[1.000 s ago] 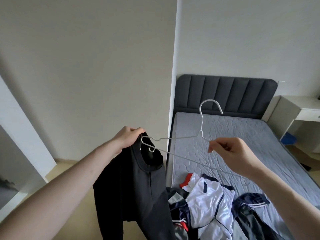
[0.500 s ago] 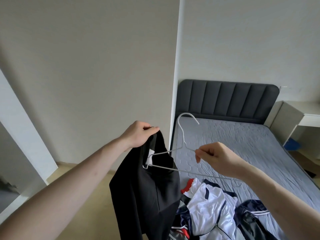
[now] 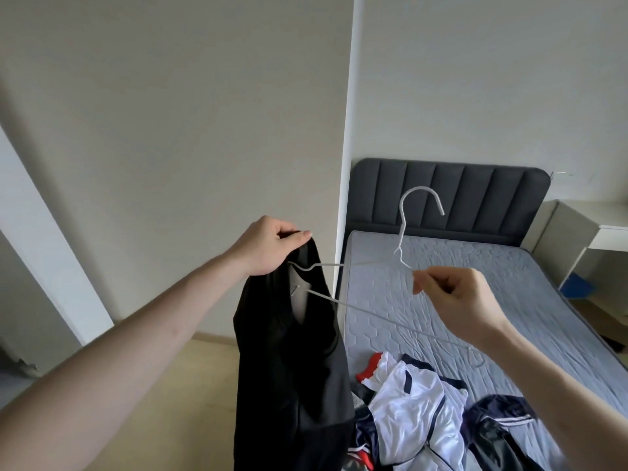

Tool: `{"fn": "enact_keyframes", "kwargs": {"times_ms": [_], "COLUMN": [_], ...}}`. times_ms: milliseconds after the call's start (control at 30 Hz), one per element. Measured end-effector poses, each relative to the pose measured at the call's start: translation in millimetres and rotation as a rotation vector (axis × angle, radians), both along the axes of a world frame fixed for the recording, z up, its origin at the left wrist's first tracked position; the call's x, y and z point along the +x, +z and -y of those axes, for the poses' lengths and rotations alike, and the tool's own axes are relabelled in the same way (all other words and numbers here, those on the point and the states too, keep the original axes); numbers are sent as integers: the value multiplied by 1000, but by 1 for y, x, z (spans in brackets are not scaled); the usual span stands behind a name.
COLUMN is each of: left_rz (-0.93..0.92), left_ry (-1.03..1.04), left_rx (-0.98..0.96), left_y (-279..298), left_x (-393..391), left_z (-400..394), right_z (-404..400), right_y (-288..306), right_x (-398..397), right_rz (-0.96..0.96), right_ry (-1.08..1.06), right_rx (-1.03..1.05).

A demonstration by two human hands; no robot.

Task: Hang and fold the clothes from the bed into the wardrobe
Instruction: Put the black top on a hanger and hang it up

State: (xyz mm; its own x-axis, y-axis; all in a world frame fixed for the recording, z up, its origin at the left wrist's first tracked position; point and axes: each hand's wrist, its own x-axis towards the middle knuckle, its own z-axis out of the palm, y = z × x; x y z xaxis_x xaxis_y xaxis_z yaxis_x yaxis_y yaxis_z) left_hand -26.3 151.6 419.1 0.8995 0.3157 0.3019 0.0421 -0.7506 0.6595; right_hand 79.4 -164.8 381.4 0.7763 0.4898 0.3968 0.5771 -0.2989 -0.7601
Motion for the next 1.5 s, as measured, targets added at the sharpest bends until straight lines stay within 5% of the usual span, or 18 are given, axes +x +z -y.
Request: {"fn": "enact_keyframes", "kwargs": {"times_ms": [233, 400, 500, 667, 767, 967, 1233, 1500], "left_rz": [8, -100, -209, -90, -15, 89, 217, 247], "left_ry": [-114, -303, -377, -199, -151, 6, 42, 34], "left_rx": [-131, -334, -194, 523, 506, 418, 273, 283], "left_y": [-6, 0, 5, 3, 8, 19, 38, 47], "left_x": [16, 7, -3, -7, -7, -9, -13, -17], "left_z": [44, 51, 57, 37, 29, 5, -8, -10], "right_z": [-41, -42, -39, -34, -37, -26, -43, -55], "right_y": [-30, -48, -50, -49, -43, -37, -81, -83], "right_x": [-32, -32, -33, -31, -33, -44, -36, 1], "right_rz": [97, -161, -177, -234, -175, 329, 0, 61], "right_ry": [127, 76, 76, 49, 21, -150, 21, 70], "right_rx": [-128, 132, 218, 337, 306, 377, -27, -274]}}
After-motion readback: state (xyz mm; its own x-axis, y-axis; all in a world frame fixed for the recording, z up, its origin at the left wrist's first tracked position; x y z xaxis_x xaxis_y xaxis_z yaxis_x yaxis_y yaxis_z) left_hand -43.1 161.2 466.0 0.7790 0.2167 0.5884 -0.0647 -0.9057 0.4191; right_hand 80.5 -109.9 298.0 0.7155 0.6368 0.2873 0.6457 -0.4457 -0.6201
